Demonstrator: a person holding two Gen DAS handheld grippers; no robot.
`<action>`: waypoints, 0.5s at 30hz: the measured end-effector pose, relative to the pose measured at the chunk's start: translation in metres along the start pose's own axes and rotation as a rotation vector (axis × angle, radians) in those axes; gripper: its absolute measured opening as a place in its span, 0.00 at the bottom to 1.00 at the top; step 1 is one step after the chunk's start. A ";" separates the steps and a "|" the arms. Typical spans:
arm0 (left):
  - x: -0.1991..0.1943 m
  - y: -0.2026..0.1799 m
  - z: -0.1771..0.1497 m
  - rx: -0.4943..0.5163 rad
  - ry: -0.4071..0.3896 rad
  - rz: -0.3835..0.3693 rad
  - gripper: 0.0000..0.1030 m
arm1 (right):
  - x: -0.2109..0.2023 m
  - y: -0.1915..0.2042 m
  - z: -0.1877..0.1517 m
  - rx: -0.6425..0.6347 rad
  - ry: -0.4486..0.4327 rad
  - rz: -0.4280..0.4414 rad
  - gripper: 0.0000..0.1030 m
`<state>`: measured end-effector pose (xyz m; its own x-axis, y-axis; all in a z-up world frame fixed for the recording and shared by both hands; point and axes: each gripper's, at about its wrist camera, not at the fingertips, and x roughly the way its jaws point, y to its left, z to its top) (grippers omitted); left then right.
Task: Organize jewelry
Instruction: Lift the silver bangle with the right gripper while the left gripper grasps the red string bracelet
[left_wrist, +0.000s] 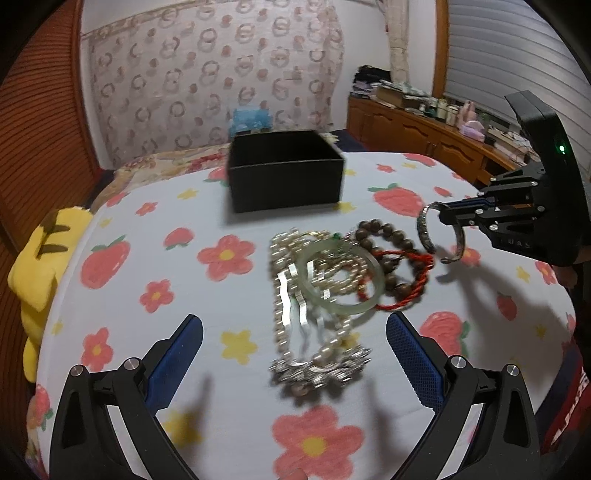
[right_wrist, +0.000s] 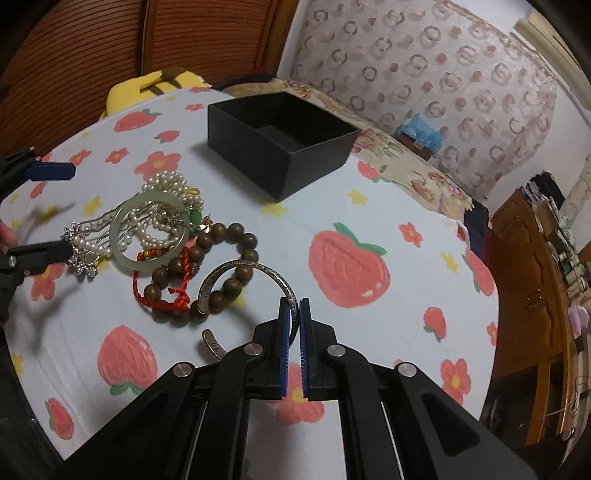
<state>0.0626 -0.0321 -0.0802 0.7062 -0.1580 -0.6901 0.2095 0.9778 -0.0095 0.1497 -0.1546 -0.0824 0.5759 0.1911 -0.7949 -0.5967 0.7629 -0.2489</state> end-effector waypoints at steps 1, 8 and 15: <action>0.000 -0.005 0.003 0.012 -0.010 -0.017 0.93 | -0.002 -0.003 -0.002 0.014 -0.007 -0.003 0.06; 0.015 -0.037 0.019 0.090 0.003 -0.092 0.72 | -0.010 -0.020 -0.010 0.110 -0.044 -0.019 0.06; 0.028 -0.070 0.031 0.148 0.023 -0.173 0.56 | -0.008 -0.036 -0.020 0.194 -0.060 -0.013 0.06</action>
<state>0.0892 -0.1094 -0.0764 0.6359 -0.3170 -0.7037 0.4242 0.9052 -0.0244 0.1554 -0.1958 -0.0785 0.6188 0.2125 -0.7563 -0.4731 0.8693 -0.1428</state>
